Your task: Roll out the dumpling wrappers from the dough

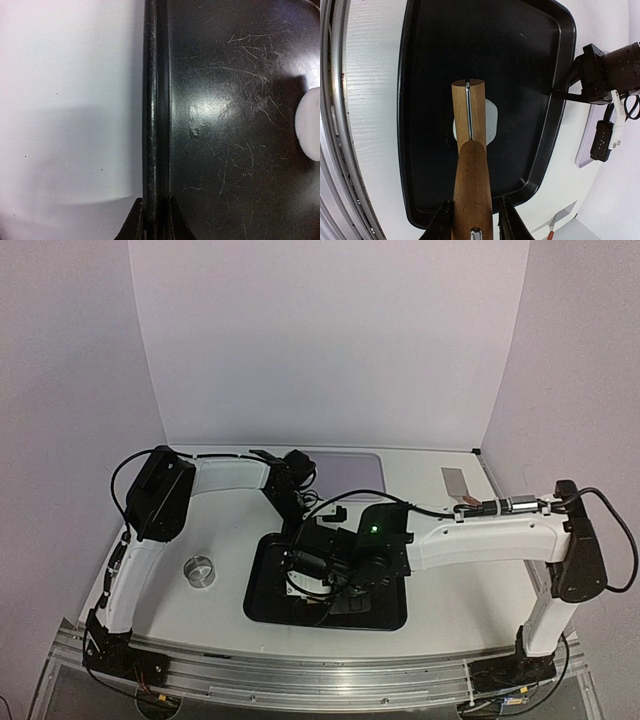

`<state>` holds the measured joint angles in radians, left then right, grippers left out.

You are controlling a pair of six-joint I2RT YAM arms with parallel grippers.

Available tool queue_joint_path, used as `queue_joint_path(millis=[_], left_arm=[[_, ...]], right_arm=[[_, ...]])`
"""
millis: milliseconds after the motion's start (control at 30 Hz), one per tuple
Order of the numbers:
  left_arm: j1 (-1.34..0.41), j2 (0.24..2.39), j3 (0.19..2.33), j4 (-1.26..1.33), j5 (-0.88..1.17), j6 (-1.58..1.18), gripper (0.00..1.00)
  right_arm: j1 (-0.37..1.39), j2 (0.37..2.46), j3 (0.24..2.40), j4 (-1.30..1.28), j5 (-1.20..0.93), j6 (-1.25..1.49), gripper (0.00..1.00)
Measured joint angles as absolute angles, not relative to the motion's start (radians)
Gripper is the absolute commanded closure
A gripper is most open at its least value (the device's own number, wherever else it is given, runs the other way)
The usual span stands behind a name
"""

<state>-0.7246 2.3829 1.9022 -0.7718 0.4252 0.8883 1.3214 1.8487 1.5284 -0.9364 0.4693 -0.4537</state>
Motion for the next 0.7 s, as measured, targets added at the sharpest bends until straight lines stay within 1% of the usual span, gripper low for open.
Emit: queue_joint_path(millis=[367,700], left_arm=[[-0.723,2.383,1.902,-0.766,0.423,0.888,1.00],[-0.708,2.383,1.902,-0.748,0.400,0.891,1.00]], right_arm=[[1.314,1.849,1.487,-0.908,0.427,-0.474,1.00],[1.194,1.932,1.619,-0.966,0.308,-0.467,1.00]])
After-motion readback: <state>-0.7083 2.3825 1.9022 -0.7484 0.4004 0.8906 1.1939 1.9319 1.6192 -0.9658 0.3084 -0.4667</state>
